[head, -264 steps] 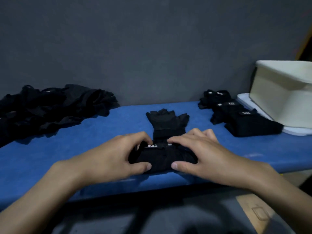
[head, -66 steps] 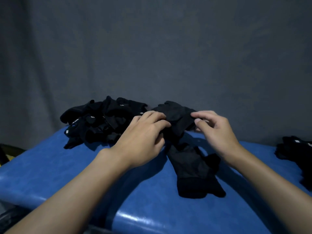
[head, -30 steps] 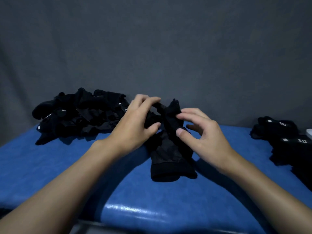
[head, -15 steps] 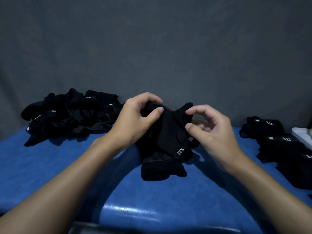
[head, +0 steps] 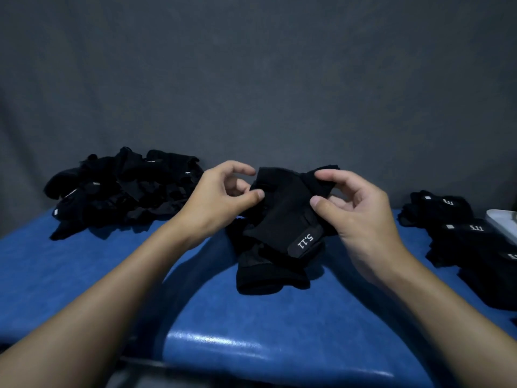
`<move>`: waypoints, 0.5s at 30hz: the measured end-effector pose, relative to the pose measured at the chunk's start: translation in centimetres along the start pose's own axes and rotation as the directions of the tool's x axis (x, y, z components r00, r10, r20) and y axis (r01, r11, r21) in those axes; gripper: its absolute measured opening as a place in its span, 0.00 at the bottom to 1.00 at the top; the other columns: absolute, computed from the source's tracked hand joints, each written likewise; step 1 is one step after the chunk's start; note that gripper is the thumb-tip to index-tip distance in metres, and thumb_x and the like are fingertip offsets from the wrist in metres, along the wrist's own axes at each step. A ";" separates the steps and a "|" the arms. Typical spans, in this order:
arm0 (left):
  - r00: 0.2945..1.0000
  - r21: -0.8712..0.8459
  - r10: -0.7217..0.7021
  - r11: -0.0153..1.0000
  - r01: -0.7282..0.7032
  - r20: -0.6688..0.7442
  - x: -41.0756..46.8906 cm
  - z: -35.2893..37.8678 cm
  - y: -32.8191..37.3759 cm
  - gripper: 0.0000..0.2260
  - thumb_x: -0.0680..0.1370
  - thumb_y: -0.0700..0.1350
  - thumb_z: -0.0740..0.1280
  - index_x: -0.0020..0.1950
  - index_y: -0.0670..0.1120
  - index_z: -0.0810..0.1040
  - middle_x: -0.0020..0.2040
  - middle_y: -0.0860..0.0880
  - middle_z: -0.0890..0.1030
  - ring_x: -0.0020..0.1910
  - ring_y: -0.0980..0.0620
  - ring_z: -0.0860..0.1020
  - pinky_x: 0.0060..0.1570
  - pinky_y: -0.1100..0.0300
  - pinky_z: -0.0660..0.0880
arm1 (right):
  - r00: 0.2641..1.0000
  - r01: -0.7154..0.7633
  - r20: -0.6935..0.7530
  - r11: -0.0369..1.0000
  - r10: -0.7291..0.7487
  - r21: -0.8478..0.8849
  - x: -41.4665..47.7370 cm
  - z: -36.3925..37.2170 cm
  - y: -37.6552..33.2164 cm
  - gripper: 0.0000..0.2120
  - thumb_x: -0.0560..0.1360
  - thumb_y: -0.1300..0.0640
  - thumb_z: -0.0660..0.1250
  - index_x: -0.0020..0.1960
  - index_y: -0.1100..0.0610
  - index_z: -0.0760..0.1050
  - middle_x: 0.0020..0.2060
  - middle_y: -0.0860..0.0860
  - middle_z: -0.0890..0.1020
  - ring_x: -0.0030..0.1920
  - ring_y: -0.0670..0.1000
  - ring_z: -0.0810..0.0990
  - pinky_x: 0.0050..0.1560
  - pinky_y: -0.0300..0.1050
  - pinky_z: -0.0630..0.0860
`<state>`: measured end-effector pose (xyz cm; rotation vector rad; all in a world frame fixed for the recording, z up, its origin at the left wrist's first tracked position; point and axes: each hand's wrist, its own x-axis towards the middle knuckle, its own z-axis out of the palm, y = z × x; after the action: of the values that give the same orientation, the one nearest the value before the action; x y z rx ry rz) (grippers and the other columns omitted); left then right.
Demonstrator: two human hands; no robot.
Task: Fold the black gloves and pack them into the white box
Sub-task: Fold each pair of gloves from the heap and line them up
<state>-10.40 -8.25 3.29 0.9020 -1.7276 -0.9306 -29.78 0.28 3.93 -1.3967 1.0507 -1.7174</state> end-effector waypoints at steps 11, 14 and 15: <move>0.979 0.034 0.093 0.995 -0.089 -0.179 0.5 0.5 -0.3 0.09 0.76 0.38 0.73 0.54 0.42 0.78 0.41 0.48 0.79 0.39 0.53 0.77 0.41 0.64 0.76 | 0.976 -0.127 0.101 0.881 0.193 -0.455 -0.6 -0.3 1.9 0.10 0.74 0.61 0.72 0.50 0.50 0.73 0.48 0.47 0.78 0.39 0.46 0.80 0.39 0.40 0.76; 0.996 0.227 0.042 0.974 -0.024 -0.075 0.3 0.2 -1.8 0.13 0.74 0.43 0.75 0.57 0.46 0.77 0.50 0.49 0.79 0.50 0.54 0.80 0.54 0.56 0.79 | 0.984 -0.080 0.062 0.728 0.165 -0.681 -0.4 -1.2 2.7 0.13 0.74 0.53 0.72 0.53 0.44 0.70 0.56 0.45 0.71 0.48 0.44 0.77 0.47 0.37 0.72; 0.998 0.340 0.041 0.940 -0.023 -0.046 0.1 0.1 -2.1 0.13 0.74 0.45 0.75 0.57 0.49 0.76 0.52 0.51 0.78 0.52 0.54 0.79 0.56 0.56 0.78 | 0.982 -0.080 0.065 0.693 0.180 -0.717 -0.3 -1.5 2.9 0.15 0.74 0.52 0.71 0.56 0.44 0.69 0.58 0.45 0.69 0.51 0.43 0.74 0.50 0.37 0.69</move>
<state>-10.17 -9.24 1.42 1.1061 -1.8841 -0.5886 -31.12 -0.49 1.08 -1.8034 1.8126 -1.1058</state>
